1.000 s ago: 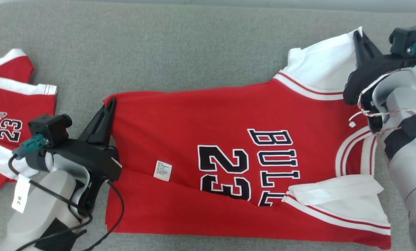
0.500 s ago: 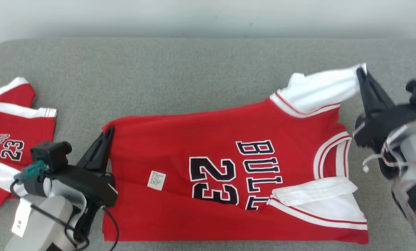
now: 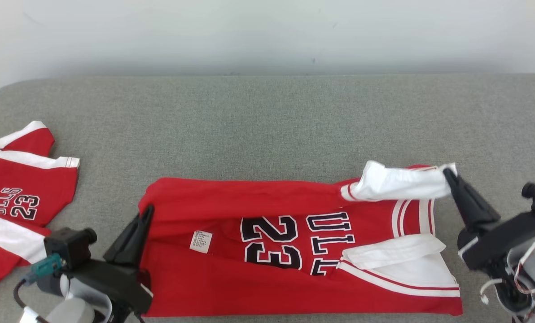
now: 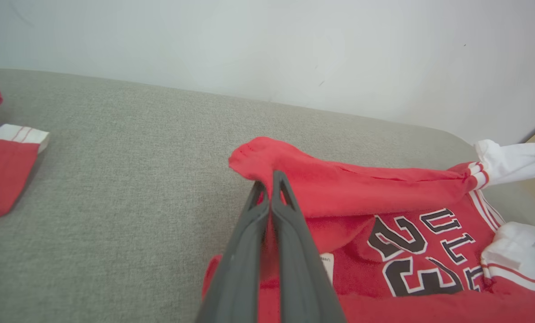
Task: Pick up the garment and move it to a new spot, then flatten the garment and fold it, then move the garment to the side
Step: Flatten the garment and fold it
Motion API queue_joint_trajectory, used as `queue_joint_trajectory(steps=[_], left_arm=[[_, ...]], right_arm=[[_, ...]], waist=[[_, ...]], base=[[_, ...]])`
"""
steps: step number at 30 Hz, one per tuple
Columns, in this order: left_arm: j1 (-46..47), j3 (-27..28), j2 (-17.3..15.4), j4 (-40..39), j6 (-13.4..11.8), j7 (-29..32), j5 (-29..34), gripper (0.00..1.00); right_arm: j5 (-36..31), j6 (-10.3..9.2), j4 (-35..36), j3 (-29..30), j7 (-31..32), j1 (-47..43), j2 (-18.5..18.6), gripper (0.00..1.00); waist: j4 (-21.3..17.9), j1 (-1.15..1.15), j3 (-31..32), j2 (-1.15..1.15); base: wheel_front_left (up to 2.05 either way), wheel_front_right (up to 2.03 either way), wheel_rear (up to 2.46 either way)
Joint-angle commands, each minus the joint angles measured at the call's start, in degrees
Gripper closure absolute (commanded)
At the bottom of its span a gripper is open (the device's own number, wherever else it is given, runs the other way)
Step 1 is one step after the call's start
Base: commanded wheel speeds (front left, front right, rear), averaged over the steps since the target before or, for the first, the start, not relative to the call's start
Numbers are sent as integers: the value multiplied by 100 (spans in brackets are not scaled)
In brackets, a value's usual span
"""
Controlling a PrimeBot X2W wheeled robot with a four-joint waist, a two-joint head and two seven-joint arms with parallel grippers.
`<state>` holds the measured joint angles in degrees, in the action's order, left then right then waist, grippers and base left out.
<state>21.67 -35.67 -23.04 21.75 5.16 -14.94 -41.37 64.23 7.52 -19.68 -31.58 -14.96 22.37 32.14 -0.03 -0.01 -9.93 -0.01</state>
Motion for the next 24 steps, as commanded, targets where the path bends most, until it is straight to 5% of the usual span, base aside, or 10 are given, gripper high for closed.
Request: queue_joint_trajectory(steps=[1,24], left_arm=[[-98,12,-45,-2,30,-39,-14,100],[-713,165,310,604,180,-40,-92,100]], right_arm=[[85,-6,38,-78,-26,-109,93,100],[1131,-7,176,-1572,168,-536,803,100]], waist=[[4,1,31,1],[-21,1,233,1]], base=[[0,0,0],[0,0,0]])
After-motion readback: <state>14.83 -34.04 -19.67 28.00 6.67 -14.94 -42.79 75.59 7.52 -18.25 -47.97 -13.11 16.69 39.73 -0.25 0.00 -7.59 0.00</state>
